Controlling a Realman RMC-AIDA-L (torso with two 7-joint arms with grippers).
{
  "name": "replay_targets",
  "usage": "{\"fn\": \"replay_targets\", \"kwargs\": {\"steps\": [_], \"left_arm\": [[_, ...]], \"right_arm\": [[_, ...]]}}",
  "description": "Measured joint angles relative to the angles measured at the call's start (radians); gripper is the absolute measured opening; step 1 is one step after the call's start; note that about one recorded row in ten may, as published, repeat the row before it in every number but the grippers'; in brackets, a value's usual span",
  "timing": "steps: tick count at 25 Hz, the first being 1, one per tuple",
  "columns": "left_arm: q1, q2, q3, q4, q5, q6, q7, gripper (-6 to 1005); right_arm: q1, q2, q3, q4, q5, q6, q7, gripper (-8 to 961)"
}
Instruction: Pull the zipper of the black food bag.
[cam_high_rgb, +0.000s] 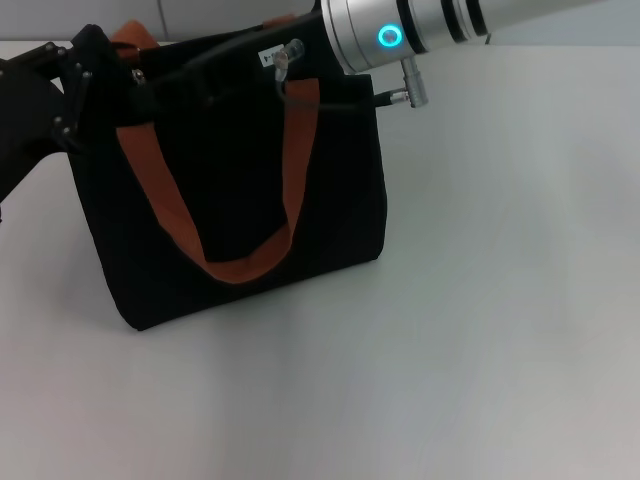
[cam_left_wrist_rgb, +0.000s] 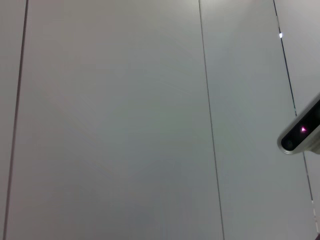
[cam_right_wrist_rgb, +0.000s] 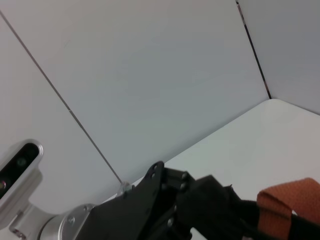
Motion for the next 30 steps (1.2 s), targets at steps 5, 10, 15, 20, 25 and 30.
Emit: {"fn": "replay_targets", "kwargs": {"steps": [5,10,15,20,25,30], "left_arm": [[0.0,0.0,0.003,-0.003,0.0,0.004,0.0,23],[0.0,-0.001,0.004,-0.003,0.0,0.005,0.0,24],[-0.002,-0.002,0.003,-0.003,0.0,0.006,0.0,24],[-0.002,-0.002,0.002,-0.003,0.0,0.008,0.0,24],[-0.002,-0.002,0.0,-0.003,0.0,0.012,0.0,24],[-0.001,-0.002,-0.001,-0.003,0.0,0.014,0.0,24]], "right_arm": [[0.016,0.001,-0.015,0.002,0.002,0.009,0.0,384],[0.019,0.001,-0.038,0.003,0.003,0.028,0.006,385],[0.02,0.001,-0.041,0.004,0.004,0.032,0.006,350],[0.02,0.0,-0.042,0.004,0.004,0.034,0.007,255],[0.02,0.0,-0.042,-0.001,0.001,0.035,0.006,233],[0.02,0.0,-0.042,-0.001,-0.002,0.035,0.004,105]]}}
